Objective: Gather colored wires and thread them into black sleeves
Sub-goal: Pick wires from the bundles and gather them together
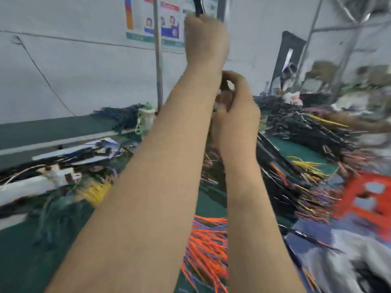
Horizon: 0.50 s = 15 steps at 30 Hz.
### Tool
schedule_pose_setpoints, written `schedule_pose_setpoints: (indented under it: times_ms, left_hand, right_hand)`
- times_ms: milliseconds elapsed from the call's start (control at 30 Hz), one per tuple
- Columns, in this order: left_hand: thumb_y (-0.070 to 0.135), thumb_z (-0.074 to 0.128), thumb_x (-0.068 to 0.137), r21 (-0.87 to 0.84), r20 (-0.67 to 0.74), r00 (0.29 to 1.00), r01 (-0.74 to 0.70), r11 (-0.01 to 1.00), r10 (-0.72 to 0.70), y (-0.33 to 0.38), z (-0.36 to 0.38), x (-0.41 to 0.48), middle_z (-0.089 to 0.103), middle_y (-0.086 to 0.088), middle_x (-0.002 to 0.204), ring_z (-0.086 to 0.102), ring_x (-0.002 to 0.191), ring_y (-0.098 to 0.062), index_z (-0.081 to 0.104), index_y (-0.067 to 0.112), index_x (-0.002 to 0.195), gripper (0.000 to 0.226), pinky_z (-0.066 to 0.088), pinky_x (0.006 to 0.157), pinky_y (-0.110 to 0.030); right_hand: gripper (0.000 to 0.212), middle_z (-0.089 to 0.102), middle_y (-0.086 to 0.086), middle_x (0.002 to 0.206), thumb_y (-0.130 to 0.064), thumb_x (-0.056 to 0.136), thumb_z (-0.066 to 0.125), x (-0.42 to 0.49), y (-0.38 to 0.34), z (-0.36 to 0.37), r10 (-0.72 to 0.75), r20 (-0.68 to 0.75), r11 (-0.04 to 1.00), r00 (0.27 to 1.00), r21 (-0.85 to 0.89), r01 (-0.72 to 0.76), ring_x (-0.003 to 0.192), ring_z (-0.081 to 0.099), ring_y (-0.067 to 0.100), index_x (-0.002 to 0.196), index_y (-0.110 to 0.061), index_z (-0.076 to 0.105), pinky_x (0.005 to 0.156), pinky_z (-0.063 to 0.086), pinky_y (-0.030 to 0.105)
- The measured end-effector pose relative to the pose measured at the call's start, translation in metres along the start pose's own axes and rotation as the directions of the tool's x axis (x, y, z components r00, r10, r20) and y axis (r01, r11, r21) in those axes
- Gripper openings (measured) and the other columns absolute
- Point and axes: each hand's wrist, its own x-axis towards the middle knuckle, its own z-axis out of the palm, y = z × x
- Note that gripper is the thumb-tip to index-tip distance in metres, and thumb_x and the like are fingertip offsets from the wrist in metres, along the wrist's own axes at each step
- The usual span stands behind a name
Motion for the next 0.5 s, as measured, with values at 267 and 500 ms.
schedule_pose_setpoints:
  times_ms: [267,500]
  left_hand:
    - [0.012,0.045,0.093,0.575,0.449,0.664,0.298,0.762,-0.598,-0.175,0.087,-0.046,0.059,-0.024,0.122,0.058,0.113,-0.033,0.057,-0.005,0.118,0.033,0.048,0.096,-0.042]
    - [0.017,0.044,0.097,0.272,0.295,0.732,0.552,0.788,-0.614,-0.231,0.018,-0.021,0.062,0.003,0.078,0.057,0.055,-0.002,0.06,0.013,0.095,0.017,0.047,0.059,-0.021]
  right_hand:
    - [0.045,0.053,0.014,0.127,-0.005,0.092,0.041,0.036,0.194,-0.015,0.505,-0.137,0.675,0.852,-0.552,-0.489,0.123,0.043,0.033,0.13,-0.025,0.054,0.104,0.025,0.041]
    - [0.048,0.041,0.015,0.139,-0.003,0.087,0.046,0.018,0.202,0.036,0.296,-0.346,0.819,0.89,-0.387,-0.423,0.137,0.028,0.033,0.134,-0.009,0.051,0.115,0.012,0.046]
